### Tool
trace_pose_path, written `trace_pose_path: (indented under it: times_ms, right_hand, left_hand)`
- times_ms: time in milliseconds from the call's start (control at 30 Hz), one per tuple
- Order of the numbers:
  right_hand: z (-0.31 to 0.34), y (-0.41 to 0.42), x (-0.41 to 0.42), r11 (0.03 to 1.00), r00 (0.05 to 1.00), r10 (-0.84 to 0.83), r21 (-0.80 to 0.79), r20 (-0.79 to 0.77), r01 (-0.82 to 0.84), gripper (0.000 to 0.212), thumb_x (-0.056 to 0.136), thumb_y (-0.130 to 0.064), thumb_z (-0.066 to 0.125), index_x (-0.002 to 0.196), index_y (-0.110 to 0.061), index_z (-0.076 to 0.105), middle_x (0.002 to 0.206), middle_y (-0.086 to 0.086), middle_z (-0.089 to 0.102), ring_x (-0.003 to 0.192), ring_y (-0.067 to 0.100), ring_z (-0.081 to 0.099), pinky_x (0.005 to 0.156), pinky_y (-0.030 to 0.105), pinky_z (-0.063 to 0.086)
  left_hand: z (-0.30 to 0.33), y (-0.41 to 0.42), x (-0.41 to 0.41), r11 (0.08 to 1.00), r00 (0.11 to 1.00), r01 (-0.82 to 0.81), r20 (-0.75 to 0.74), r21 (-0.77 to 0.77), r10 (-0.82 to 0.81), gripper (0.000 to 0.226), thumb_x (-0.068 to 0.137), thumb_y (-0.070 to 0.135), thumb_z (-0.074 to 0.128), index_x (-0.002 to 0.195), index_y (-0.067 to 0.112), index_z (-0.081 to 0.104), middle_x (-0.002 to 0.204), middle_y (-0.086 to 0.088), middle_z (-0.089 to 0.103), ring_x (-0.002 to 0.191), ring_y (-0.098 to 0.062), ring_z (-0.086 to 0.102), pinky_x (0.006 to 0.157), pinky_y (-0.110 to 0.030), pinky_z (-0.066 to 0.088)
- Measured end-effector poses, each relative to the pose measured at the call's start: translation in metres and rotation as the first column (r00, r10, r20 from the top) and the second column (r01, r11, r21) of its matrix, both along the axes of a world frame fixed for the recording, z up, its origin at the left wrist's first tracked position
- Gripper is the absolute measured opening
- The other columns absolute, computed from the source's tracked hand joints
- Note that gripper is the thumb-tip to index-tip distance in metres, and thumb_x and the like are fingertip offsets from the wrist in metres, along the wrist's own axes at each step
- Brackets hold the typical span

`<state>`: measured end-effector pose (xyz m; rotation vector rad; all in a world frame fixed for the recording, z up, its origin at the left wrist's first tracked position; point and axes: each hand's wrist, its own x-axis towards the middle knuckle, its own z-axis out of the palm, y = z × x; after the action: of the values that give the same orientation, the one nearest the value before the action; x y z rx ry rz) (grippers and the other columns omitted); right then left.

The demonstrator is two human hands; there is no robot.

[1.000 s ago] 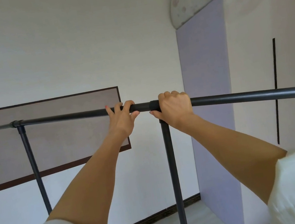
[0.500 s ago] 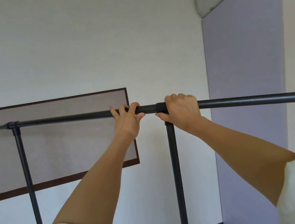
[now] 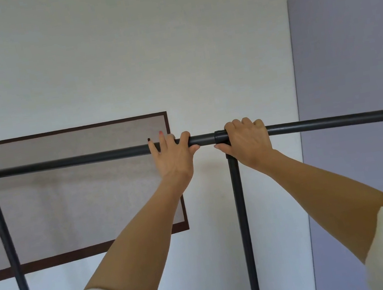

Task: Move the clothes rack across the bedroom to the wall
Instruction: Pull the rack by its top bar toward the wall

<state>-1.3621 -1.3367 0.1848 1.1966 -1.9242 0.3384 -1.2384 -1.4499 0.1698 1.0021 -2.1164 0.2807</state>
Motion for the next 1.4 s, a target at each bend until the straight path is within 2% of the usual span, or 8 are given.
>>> trace_pose_path:
  times_ms: [133,233,367,667,1000,1200,1300,1400]
  right_hand:
    - [-0.009,-0.032,-0.037,1.000,0.999,-0.005,-0.019,0.053,0.006,0.048,0.091,-0.053,0.040,0.110,-0.010,0.050,0.109,0.008,0.060,0.100,0.028,0.051,0.085,0.041,0.037]
    - [-0.015,-0.056,-0.070,0.999,0.997,-0.024,-0.020,0.073,0.026,0.049,0.091,-0.052,0.040,0.113,-0.009,0.049,0.112,0.008,0.059,0.104,0.030,0.050,0.090,0.043,0.035]
    - [-0.017,-0.085,-0.110,0.999,0.997,-0.015,-0.040,0.073,0.018,0.048,0.091,-0.051,0.040,0.112,-0.009,0.049,0.112,0.008,0.059,0.103,0.030,0.050,0.093,0.043,0.034]
    - [-0.019,-0.136,-0.217,0.990,0.993,0.104,-0.102,0.060,-0.097,0.046,0.091,-0.047,0.044,0.108,-0.005,0.053,0.106,0.012,0.062,0.100,0.033,0.052,0.091,0.046,0.033]
    - [-0.008,-0.163,-0.330,0.989,0.992,0.112,-0.100,0.056,-0.106,0.045,0.092,-0.044,0.044,0.116,-0.007,0.050,0.116,0.010,0.060,0.111,0.031,0.049,0.106,0.055,0.024]
    - [-0.023,-0.173,-0.358,0.981,0.992,0.105,-0.175,0.076,-0.090,0.041,0.091,-0.043,0.046,0.116,-0.011,0.050,0.118,0.006,0.060,0.115,0.027,0.049,0.109,0.051,0.024]
    - [-0.037,-0.167,-0.369,0.950,0.974,0.186,-0.279,0.129,-0.144,0.042,0.092,-0.034,0.049,0.125,-0.009,0.046,0.132,0.008,0.053,0.132,0.028,0.038,0.114,0.053,0.016]
    - [-0.055,-0.158,-0.371,0.917,0.948,0.288,-0.324,0.133,-0.233,0.053,0.094,-0.023,0.048,0.141,-0.008,0.029,0.151,0.010,0.033,0.143,0.028,0.019,0.117,0.051,0.013]
  left_hand:
    - [-0.001,-0.035,-0.032,0.997,0.999,0.039,0.029,-0.061,-0.038,0.041,0.090,0.052,0.035,0.117,0.023,0.045,0.117,-0.010,0.055,0.126,-0.030,0.040,0.112,-0.064,0.004]
    - [-0.003,-0.057,-0.063,0.995,0.997,0.067,0.037,-0.075,-0.064,0.043,0.090,0.052,0.035,0.120,0.023,0.045,0.114,-0.009,0.055,0.117,-0.031,0.046,0.109,-0.067,0.002]
    - [-0.002,-0.083,-0.100,0.993,0.997,0.068,0.041,-0.092,-0.064,0.045,0.090,0.052,0.034,0.114,0.018,0.049,0.111,-0.010,0.054,0.111,-0.030,0.046,0.109,-0.067,0.002]
    - [-0.005,-0.127,-0.198,0.989,0.991,0.100,-0.079,-0.110,-0.109,0.040,0.090,0.046,0.041,0.115,0.017,0.053,0.109,-0.013,0.051,0.112,-0.030,0.041,0.111,-0.057,0.001]
    - [0.004,-0.148,-0.310,0.985,0.981,0.112,-0.143,-0.129,-0.130,0.041,0.089,0.045,0.045,0.114,0.015,0.055,0.110,-0.013,0.052,0.115,-0.031,0.039,0.111,-0.055,0.001]
    - [-0.007,-0.165,-0.344,0.975,0.976,0.143,-0.140,-0.171,-0.168,0.039,0.089,0.043,0.047,0.114,0.015,0.055,0.109,-0.012,0.054,0.113,-0.029,0.042,0.111,-0.051,0.003]
    - [-0.016,-0.158,-0.356,0.955,0.964,0.170,-0.160,-0.242,-0.212,0.032,0.088,0.038,0.051,0.112,0.016,0.056,0.108,-0.010,0.057,0.111,-0.028,0.047,0.112,-0.052,0.008]
    - [-0.030,-0.153,-0.356,0.919,0.957,0.132,-0.195,-0.372,-0.216,0.036,0.088,0.028,0.054,0.120,0.013,0.054,0.118,-0.014,0.060,0.122,-0.034,0.048,0.111,-0.057,0.016]
